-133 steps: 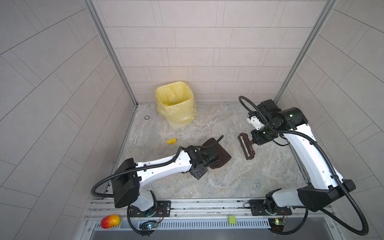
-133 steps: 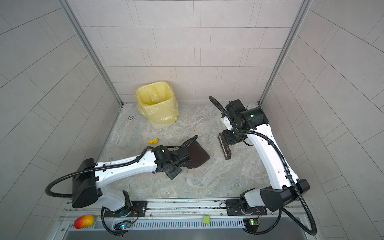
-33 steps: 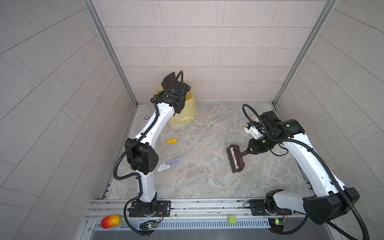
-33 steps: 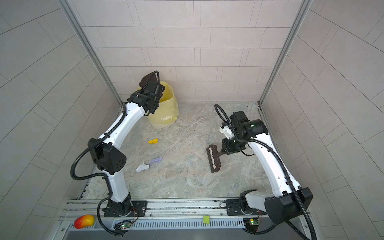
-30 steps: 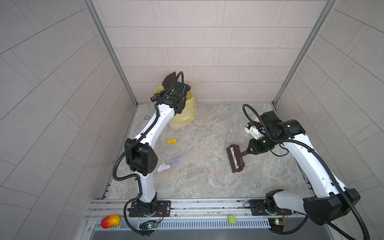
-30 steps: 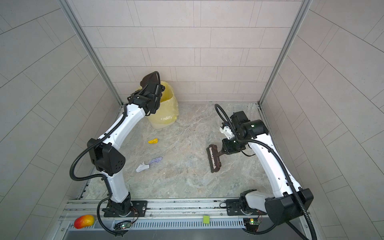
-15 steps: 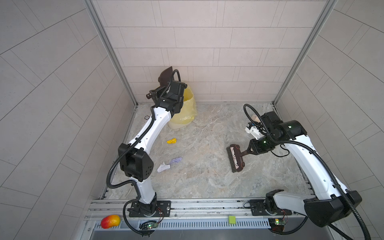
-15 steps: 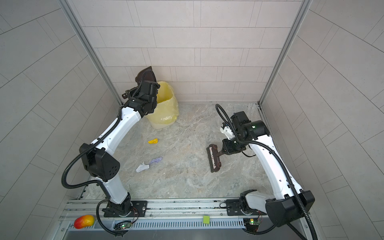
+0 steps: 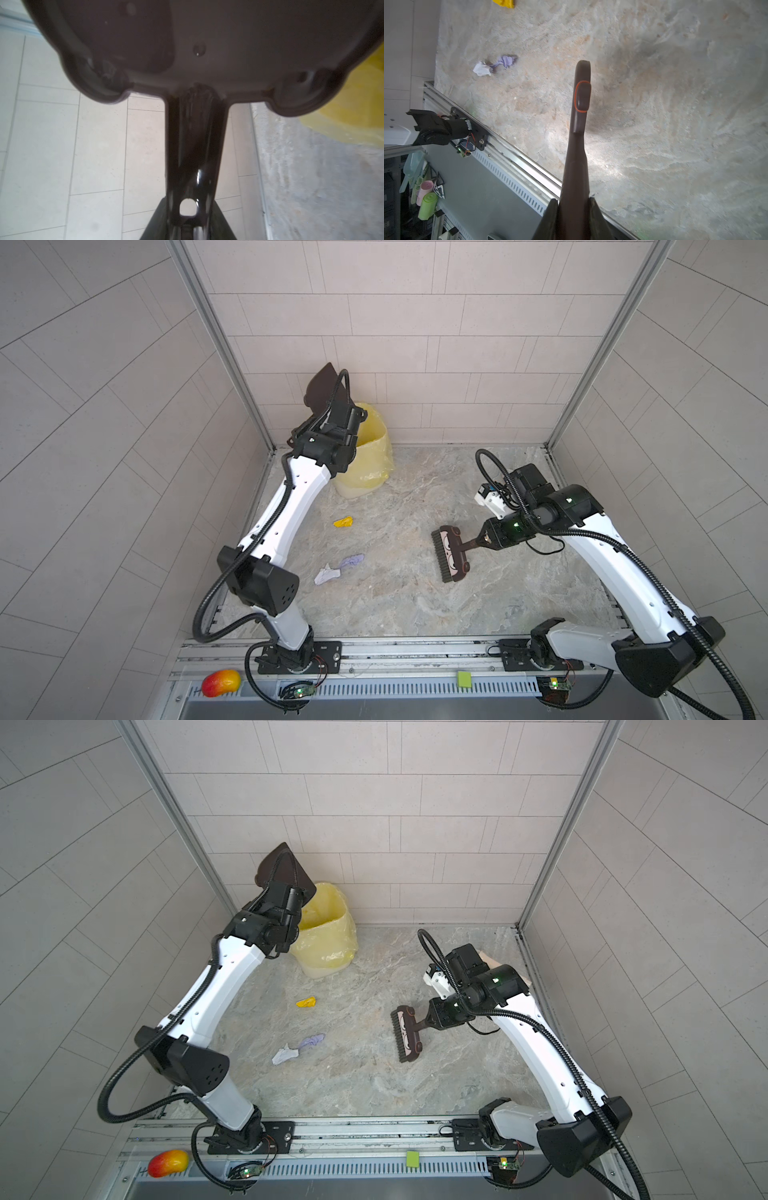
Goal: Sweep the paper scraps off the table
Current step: 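Lower the dustpan near the remaining scraps while the right brings the brush over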
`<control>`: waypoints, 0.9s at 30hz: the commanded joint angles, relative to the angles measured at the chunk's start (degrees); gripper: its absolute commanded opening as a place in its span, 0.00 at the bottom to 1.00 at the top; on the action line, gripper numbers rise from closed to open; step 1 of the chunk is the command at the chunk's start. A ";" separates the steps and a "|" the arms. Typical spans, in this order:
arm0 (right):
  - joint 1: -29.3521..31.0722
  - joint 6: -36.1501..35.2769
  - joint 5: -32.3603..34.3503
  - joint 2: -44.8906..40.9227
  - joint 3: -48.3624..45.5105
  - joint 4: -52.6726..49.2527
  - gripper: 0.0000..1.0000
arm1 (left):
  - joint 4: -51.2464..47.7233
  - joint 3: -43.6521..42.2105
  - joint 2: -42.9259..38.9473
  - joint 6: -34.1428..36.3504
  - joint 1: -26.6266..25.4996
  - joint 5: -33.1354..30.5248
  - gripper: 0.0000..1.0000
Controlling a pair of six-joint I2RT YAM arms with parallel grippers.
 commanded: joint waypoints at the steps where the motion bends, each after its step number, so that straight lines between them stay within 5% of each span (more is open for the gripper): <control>1: 4.32 7.14 -4.24 -0.11 -0.61 9.62 0.00 | -7.14 -3.27 -7.81 -16.67 -0.19 9.98 0.00; 12: 18.79 18.38 -8.66 11.95 4.12 27.77 0.00 | -7.53 -18.22 -20.35 -27.86 -0.28 21.81 0.00; 27: 28.38 26.56 -11.24 38.11 28.15 35.37 0.00 | -11.34 -21.96 -27.05 -28.84 0.42 21.60 0.00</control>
